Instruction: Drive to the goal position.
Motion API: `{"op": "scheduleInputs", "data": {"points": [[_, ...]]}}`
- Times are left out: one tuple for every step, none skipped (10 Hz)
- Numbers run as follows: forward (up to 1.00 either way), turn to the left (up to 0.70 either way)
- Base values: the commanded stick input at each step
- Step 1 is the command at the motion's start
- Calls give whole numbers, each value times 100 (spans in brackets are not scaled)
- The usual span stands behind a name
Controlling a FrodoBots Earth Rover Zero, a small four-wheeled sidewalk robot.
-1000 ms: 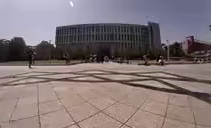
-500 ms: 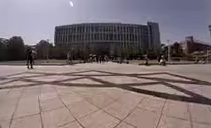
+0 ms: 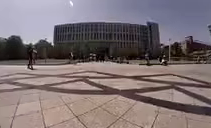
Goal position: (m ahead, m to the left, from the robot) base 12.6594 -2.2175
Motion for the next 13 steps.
{"op": "scheduleInputs", "data": {"points": [[100, 0], [100, 0], [100, 0], [100, 0], [100, 0], [100, 0], [100, 0], [100, 0], [100, 0], [100, 0], [100, 0], [100, 0], [100, 0]]}}
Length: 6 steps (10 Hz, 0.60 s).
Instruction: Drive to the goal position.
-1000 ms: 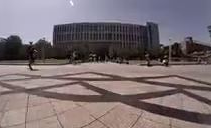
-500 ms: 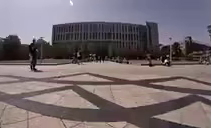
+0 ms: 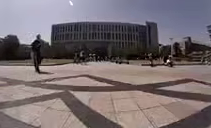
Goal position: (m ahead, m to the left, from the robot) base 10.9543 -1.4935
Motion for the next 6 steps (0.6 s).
{"op": "scheduleInputs", "data": {"points": [[100, 0], [100, 0], [74, 0], [0, 0], [0, 0], [0, 0]]}}
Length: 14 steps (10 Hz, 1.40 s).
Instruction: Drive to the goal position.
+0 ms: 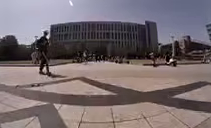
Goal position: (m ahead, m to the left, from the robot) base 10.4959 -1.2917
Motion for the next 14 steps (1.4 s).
{"op": "scheduleInputs", "data": {"points": [[77, 0], [100, 0], [100, 0], [100, 0], [100, 0], [100, 0], [100, 0], [100, 0], [0, 0], [0, 0], [0, 0], [0, 0], [0, 0], [0, 0]]}}
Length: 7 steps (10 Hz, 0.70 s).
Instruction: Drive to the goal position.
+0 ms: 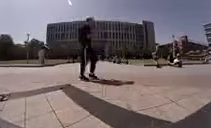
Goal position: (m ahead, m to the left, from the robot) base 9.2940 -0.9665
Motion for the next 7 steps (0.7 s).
{"op": "scheduleInputs", "data": {"points": [[0, 0], [0, 0], [55, 0], [100, 0], [100, 0], [100, 0], [100, 0]]}}
